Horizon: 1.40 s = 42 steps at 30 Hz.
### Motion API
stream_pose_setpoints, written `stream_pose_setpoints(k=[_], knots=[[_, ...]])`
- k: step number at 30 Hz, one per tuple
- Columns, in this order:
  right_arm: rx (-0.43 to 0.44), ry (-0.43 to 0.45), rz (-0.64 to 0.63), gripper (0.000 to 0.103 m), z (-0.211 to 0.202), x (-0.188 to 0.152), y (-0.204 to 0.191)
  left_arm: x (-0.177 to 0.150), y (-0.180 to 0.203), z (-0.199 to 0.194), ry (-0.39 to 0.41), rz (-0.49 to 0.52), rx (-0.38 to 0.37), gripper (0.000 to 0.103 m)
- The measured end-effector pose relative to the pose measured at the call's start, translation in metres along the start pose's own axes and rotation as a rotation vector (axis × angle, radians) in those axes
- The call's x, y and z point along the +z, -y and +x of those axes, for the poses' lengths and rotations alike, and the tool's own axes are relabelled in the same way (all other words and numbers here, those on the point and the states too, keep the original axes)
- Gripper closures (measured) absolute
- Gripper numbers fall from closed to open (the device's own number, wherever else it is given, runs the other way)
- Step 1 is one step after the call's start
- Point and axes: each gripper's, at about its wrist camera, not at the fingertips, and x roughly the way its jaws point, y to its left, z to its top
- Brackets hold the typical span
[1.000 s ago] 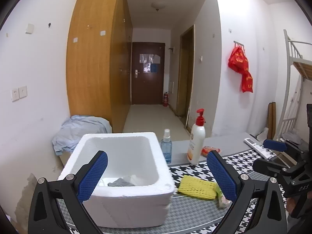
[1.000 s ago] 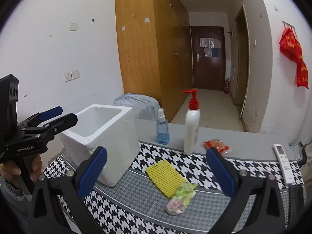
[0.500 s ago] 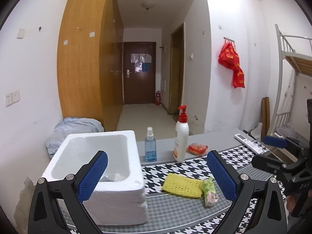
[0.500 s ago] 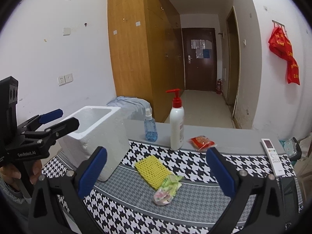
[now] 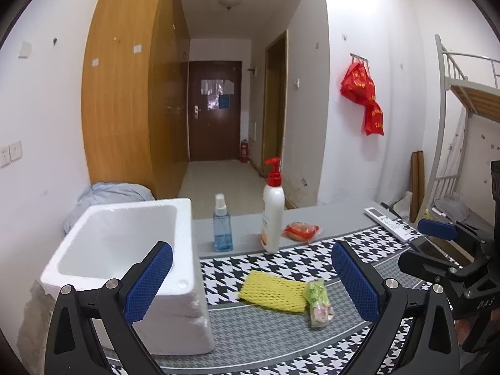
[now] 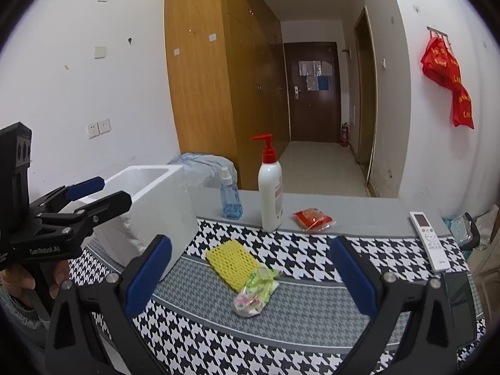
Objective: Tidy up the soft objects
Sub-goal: 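Move both tools back from the box over the yellow sponge and packet, then lower both tools toward the yellow sponge and green packet on the runner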
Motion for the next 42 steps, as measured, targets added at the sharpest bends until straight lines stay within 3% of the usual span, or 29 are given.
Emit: stream_pose_setpoints(k=[42], knots=[[-0.025,-0.101,0.038,0.0,0.015,-0.036,0.023,-0.034,0.038,0.062,-0.142,0.052,-0.068,0.001]])
